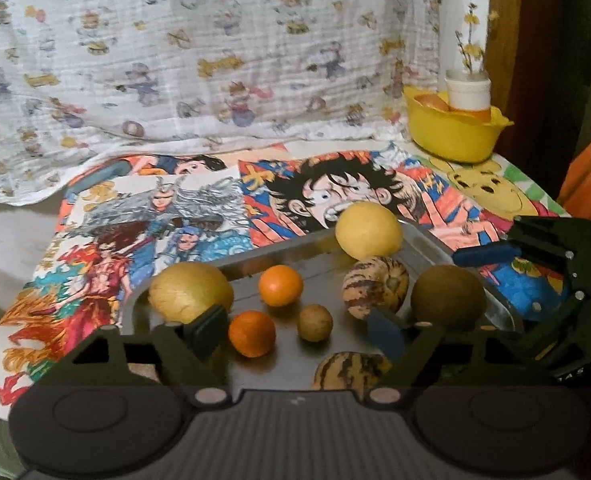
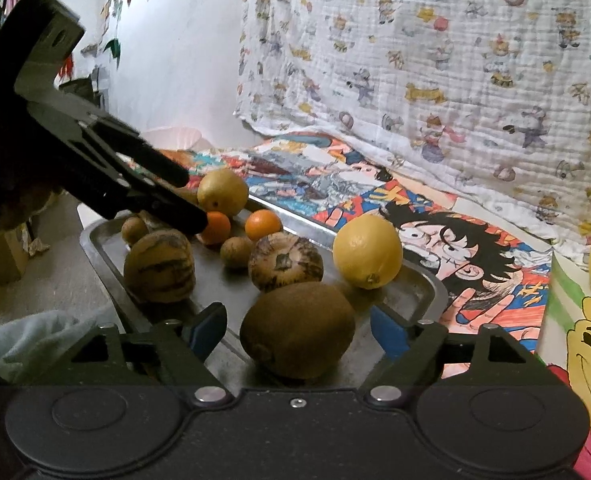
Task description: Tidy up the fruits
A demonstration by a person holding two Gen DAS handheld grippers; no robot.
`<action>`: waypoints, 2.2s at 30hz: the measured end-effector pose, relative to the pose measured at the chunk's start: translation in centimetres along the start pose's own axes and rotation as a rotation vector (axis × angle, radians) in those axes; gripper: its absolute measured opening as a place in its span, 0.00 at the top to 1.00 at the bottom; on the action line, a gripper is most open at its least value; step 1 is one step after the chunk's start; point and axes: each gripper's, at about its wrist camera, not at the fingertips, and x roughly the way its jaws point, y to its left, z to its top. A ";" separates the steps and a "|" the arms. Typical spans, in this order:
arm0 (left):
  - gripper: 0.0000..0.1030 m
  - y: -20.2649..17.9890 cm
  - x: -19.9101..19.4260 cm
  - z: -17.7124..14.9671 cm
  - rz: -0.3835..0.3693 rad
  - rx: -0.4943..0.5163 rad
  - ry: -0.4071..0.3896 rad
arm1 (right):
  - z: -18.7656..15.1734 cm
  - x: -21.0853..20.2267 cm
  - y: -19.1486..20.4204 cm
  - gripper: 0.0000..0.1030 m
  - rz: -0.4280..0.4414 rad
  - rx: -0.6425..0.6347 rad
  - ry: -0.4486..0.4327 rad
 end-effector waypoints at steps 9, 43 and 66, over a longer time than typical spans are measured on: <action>0.01 0.9 -2.0 -1.0 0.075 -0.109 -0.082 | 0.8 -1.6 1.3 0.07 -0.045 0.026 -0.093; 0.01 1.5 -8.3 -8.5 0.226 -0.338 -0.159 | 0.8 -6.9 6.8 0.01 -0.206 0.246 -0.247; 0.01 0.2 -9.8 -11.2 0.270 -0.324 -0.147 | -2.1 -7.2 9.9 0.01 -0.335 0.348 -0.168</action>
